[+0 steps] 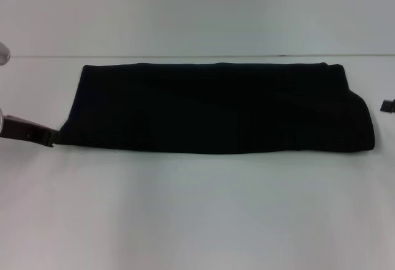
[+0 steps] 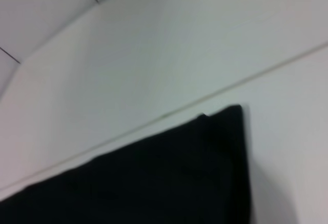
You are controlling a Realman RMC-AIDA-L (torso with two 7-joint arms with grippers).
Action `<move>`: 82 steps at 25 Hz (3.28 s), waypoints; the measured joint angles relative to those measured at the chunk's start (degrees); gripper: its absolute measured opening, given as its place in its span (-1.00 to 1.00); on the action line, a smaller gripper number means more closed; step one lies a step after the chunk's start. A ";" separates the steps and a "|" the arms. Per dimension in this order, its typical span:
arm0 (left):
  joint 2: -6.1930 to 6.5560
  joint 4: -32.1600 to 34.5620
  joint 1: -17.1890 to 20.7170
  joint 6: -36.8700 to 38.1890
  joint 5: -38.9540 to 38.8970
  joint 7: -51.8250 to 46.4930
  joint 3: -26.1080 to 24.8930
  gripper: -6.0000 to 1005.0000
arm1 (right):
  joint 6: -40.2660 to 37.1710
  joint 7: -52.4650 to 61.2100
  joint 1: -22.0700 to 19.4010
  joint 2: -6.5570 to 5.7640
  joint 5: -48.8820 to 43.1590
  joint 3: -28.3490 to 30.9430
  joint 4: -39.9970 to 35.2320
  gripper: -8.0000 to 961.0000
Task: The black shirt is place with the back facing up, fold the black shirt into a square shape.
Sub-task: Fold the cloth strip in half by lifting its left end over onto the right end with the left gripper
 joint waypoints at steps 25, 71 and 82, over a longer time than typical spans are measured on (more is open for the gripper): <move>-0.28 9.82 -0.09 22.15 -11.31 -10.61 -14.44 -0.08 | -11.25 -16.11 0.06 0.81 14.36 2.45 1.46 0.52; 4.93 -25.84 -0.55 0.93 -19.10 -27.99 -24.89 0.80 | -7.79 -17.61 2.81 1.65 15.38 1.47 2.97 0.92; 4.82 -25.97 -0.61 0.11 -18.78 -28.44 -24.74 0.80 | -6.93 -17.74 2.82 1.91 15.50 1.49 2.97 0.92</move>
